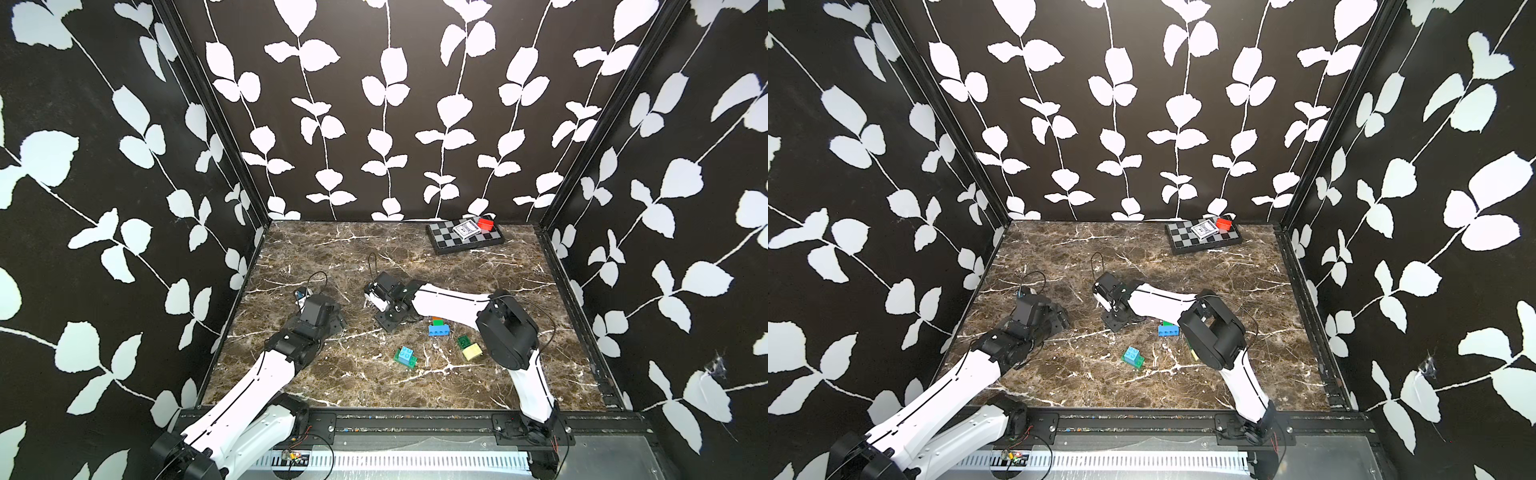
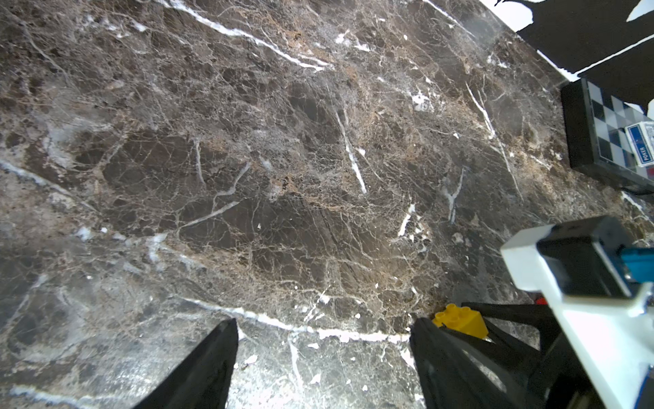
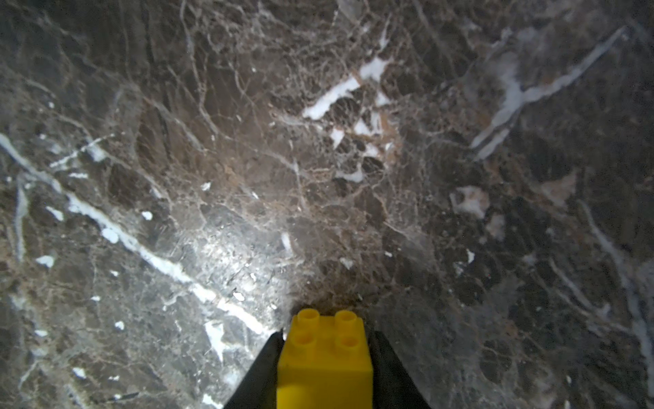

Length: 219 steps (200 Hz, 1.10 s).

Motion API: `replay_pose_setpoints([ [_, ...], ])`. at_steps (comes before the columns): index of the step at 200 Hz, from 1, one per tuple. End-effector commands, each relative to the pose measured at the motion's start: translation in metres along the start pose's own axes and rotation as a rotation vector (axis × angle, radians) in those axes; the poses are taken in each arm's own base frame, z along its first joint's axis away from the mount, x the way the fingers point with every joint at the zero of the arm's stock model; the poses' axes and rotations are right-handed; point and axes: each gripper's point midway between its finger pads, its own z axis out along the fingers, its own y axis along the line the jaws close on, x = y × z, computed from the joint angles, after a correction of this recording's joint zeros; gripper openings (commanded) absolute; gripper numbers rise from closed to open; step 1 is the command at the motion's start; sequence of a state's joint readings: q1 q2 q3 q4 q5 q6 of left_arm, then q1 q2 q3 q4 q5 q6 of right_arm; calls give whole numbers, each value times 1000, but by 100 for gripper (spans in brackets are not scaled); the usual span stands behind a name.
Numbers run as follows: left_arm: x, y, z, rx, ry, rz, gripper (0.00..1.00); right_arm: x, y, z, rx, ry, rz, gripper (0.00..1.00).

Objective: Assemble the number 1 with lego
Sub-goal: Pick up the lego brick from the center of the board.

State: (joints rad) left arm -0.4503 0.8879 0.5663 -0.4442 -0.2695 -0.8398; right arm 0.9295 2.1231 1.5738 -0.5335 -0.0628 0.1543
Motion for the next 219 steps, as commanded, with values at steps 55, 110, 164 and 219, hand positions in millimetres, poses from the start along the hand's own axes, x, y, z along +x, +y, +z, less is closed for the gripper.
replay_pose_setpoints([
  [55, -10, -23, -25, 107, 57, 150, 78, -24, 8, -60, -50, -227, -72, 29],
  [110, -6, -105, -90, 601, 137, 300, 75, -7, 17, -161, -69, -521, -383, 27],
  [164, -2, -165, -132, 973, 240, 332, 77, -11, 30, -213, -50, -635, -626, 28],
  [219, -4, -183, -135, 1058, 284, 317, 74, -26, 41, -226, -54, -680, -695, 28],
])
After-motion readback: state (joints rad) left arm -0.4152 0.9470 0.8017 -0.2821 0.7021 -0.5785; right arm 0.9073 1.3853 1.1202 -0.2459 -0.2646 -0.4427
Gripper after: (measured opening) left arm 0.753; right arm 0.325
